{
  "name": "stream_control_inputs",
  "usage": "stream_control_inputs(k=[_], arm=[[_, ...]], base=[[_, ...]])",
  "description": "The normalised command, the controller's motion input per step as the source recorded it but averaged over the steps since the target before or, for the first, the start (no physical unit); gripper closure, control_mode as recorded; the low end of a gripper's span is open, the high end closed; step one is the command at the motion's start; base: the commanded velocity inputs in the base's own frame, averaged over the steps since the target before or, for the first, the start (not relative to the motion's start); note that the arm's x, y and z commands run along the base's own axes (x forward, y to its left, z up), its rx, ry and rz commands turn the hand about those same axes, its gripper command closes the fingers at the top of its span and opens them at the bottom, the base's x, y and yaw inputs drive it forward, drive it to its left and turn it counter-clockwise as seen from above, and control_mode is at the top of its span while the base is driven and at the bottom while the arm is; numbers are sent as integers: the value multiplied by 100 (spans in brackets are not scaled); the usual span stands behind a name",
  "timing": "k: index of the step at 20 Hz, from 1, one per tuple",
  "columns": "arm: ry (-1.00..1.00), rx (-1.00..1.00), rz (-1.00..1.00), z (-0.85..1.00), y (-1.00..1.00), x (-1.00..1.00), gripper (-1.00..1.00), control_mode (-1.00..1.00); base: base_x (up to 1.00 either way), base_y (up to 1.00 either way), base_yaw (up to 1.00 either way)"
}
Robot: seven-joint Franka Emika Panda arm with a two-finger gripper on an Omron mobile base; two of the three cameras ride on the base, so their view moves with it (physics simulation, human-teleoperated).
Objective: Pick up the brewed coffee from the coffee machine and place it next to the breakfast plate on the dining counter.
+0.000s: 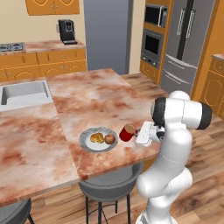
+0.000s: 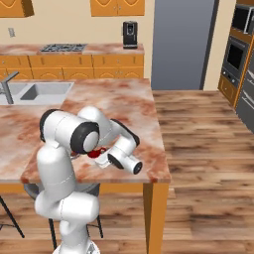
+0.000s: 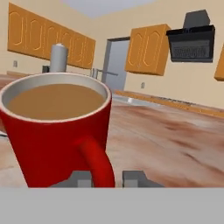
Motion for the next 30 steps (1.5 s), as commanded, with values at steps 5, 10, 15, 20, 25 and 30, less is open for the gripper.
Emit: stream_control_inputs(k=[5, 10, 15, 20, 25, 30], arm=[[-1, -6, 0, 24, 12, -25, -100, -100], [0, -15, -1, 45, 37, -29, -100, -100], [-2, -9, -4, 76, 9, -31, -100, -100], [-12, -1, 0, 98, -2, -70, -100, -100], [-30, 0, 0, 94, -5, -100, -100, -100], [-43, -2, 6, 100, -13, -100, -100, -100]], base=[[0, 0, 0], [0, 0, 0], [0, 0, 0], [0, 0, 0], [0, 0, 0], [0, 0, 0]])
